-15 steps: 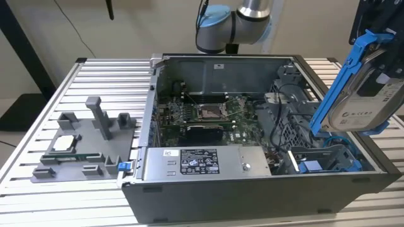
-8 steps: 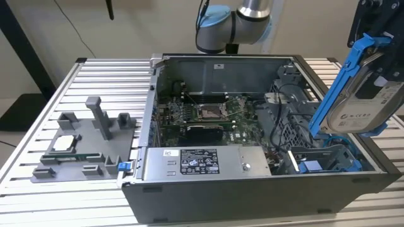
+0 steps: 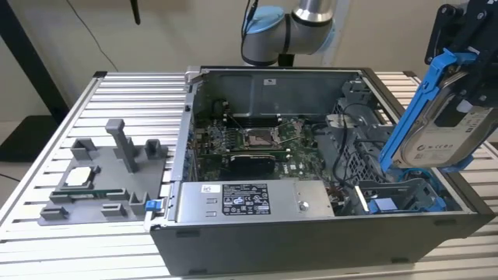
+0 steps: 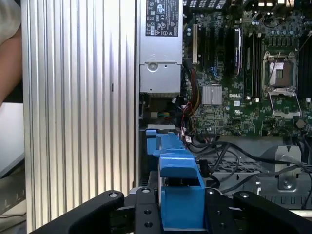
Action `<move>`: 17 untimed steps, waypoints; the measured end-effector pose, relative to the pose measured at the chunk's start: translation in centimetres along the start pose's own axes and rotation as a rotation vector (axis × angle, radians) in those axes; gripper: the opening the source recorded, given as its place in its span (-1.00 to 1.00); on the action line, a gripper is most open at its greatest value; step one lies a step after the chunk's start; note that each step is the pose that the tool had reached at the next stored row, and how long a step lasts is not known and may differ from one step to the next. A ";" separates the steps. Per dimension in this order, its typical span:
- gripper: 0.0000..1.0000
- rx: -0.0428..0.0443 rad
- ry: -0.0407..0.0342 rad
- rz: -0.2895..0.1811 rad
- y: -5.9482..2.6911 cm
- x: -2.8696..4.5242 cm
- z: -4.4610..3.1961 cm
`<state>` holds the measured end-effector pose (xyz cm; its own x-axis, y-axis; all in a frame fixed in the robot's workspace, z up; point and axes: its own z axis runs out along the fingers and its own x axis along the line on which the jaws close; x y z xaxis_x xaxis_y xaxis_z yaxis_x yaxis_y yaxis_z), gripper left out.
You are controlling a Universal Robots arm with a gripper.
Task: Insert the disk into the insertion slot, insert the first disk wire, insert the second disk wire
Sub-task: 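Insert the disk into the insertion slot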
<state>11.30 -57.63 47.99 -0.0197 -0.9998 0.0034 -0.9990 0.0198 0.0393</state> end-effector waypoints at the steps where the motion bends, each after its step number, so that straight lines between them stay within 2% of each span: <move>1: -1.00 0.0000 0.0000 0.000 0.00 0.00 0.02; 17: -1.00 -0.0001 -0.0033 0.000 -0.01 0.00 0.39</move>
<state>11.30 -57.63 47.60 -0.0198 -0.9998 0.0000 -0.9990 0.0198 0.0394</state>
